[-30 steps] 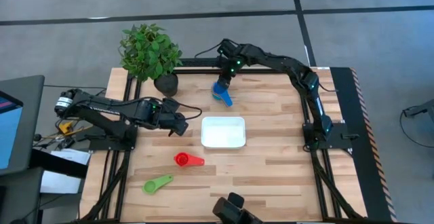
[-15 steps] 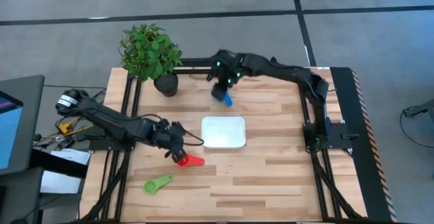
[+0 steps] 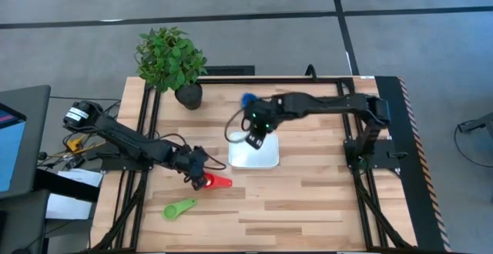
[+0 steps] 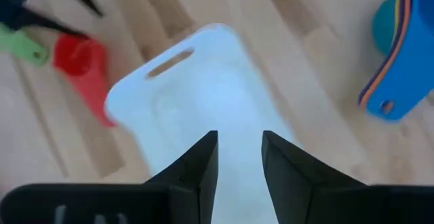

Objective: Nest measuring cups in basket
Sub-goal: Stack the red measuring cup on top of the blue measuring cup

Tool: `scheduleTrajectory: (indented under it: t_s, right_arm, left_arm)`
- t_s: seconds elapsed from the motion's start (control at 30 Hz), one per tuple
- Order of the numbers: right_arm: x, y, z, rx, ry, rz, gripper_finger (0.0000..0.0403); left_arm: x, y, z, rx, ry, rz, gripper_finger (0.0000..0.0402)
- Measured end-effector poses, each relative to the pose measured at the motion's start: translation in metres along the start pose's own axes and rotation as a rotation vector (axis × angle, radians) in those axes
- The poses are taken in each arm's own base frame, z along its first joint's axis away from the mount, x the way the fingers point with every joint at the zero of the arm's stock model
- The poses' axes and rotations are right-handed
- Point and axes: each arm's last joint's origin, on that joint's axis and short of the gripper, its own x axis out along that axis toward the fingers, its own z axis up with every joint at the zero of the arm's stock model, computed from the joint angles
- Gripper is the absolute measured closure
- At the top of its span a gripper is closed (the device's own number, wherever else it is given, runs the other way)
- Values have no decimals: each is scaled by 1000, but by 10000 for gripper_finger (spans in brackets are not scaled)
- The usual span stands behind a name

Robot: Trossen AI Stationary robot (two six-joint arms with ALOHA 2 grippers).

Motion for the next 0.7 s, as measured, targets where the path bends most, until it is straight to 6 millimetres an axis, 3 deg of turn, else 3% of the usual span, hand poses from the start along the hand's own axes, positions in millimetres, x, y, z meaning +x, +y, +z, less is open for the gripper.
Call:
scheduleTrajectory:
  t_s: [0.27,0.37,0.53,0.7]
  right_arm:
    - [-31,39,-29,100,-96,-33,268]
    - [-37,52,-38,123,-122,-41,274]
    - [-38,71,-52,141,-129,-31,282]
    - [-40,86,-63,136,-127,2,284]
  left_arm:
    - [5,5,-15,64,47,-1,264]
    - [6,8,-18,79,56,9,293]
    - [6,8,-18,104,53,6,384]
    - [1,-3,-11,175,25,-43,396]
